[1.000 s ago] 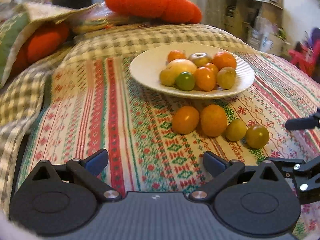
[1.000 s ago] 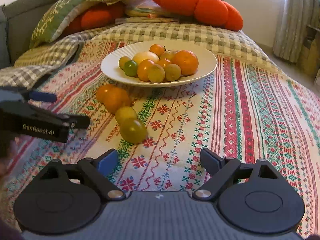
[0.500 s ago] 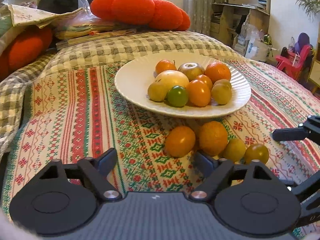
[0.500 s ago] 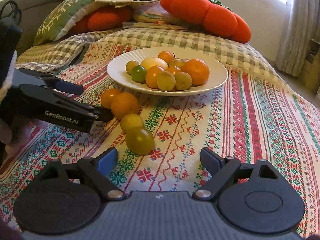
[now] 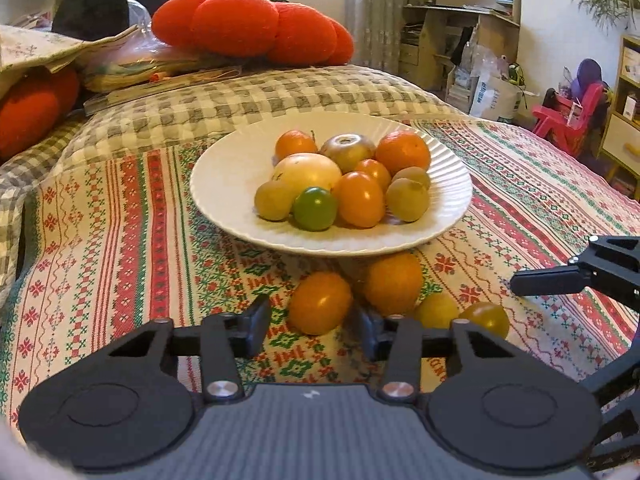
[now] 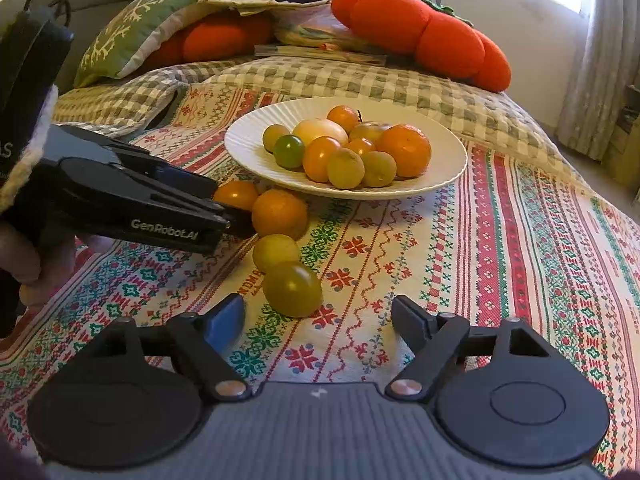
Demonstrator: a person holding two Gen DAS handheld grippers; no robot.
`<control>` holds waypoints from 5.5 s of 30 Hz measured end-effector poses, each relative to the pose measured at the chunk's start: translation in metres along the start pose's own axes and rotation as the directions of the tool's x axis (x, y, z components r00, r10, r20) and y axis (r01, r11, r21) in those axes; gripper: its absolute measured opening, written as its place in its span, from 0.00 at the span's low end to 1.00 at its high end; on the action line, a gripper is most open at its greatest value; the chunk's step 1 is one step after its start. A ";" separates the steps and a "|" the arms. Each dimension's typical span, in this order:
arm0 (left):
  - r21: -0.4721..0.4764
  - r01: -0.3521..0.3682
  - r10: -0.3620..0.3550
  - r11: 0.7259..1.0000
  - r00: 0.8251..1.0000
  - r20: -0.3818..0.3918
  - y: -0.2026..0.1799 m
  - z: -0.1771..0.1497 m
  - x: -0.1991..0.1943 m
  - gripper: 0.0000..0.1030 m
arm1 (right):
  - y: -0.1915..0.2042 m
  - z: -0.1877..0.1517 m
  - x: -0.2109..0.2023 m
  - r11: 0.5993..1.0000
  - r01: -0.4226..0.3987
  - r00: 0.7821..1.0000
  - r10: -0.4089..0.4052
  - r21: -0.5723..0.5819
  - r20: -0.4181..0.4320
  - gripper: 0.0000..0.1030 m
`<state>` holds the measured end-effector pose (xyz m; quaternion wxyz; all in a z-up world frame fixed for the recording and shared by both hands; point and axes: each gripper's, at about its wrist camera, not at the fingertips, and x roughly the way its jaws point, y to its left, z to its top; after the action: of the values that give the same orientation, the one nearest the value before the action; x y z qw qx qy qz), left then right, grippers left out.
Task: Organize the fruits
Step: 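Grasp an orange mandarin with the left gripper while the right gripper grasps an olive-brown fruit, then carry the mandarin and the olive-brown fruit up and over to the plate, then lower both fruits onto the plate and open both grippers, then withdraw both open grippers toward the last mandarin and yellow fruit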
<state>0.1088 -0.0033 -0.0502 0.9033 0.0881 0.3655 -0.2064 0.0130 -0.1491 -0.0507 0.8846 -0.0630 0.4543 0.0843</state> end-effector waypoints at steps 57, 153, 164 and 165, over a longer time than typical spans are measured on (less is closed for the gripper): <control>-0.120 -0.041 0.036 0.992 0.998 -0.043 -0.007 -0.006 -0.051 0.18 | -0.011 0.016 -0.021 0.994 -0.053 0.999 0.053 0.094 0.007 0.26; -0.122 0.001 0.002 0.993 1.000 0.024 0.030 0.072 -0.030 0.77 | -0.029 0.084 -0.015 0.999 -0.020 0.994 0.015 0.049 0.104 0.79; -0.177 -0.029 0.028 0.984 1.000 -0.003 0.023 0.051 -0.053 0.85 | -0.026 0.070 -0.028 0.996 -0.020 0.999 0.015 0.088 0.052 0.89; -0.176 -0.035 0.034 0.984 0.999 -0.008 0.022 0.049 -0.054 0.86 | -0.025 0.068 -0.028 0.995 -0.017 0.999 0.013 0.095 0.046 0.89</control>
<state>0.1144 0.0180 0.0229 0.9102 0.0146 0.3830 -0.1572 0.0563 -0.1638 0.0123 0.8960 -0.0152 0.4382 0.0706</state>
